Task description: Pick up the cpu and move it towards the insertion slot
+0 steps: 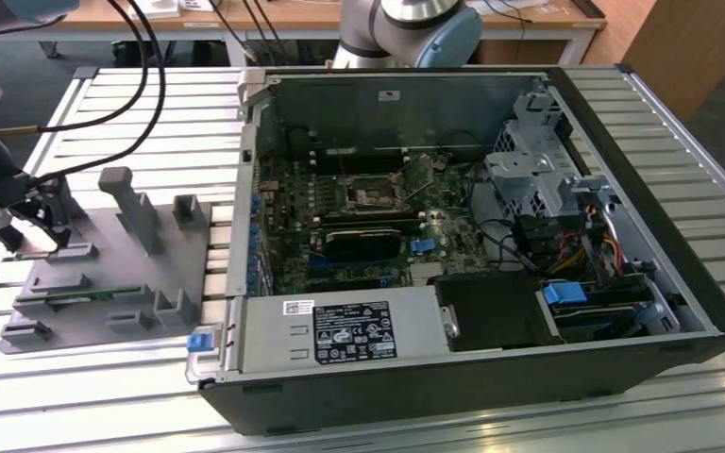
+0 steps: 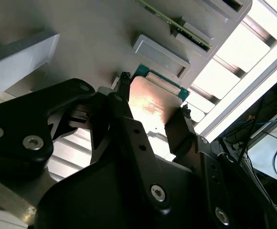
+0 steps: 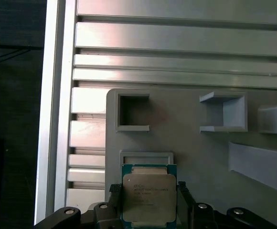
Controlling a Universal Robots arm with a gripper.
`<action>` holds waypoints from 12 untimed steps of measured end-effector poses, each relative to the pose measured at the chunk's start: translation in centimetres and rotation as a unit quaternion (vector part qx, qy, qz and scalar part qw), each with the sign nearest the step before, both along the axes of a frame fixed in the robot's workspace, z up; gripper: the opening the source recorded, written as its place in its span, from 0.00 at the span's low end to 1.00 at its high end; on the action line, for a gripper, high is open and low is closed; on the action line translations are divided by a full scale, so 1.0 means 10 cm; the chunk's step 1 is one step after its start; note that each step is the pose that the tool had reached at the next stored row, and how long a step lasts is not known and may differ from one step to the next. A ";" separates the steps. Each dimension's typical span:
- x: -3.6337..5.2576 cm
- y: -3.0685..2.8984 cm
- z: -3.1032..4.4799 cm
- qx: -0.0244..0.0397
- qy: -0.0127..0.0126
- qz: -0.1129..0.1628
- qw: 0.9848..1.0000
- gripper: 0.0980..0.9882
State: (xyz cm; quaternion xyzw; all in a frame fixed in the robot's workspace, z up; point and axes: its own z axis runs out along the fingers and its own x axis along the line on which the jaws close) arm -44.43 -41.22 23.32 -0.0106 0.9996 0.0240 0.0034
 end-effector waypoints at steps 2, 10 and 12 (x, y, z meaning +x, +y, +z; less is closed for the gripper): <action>0.000 0.001 0.008 0.000 0.000 0.000 1.000 0.50; 0.000 0.002 0.035 0.000 0.000 0.000 1.000 0.50; 0.000 0.003 0.040 0.000 0.000 0.000 1.000 0.50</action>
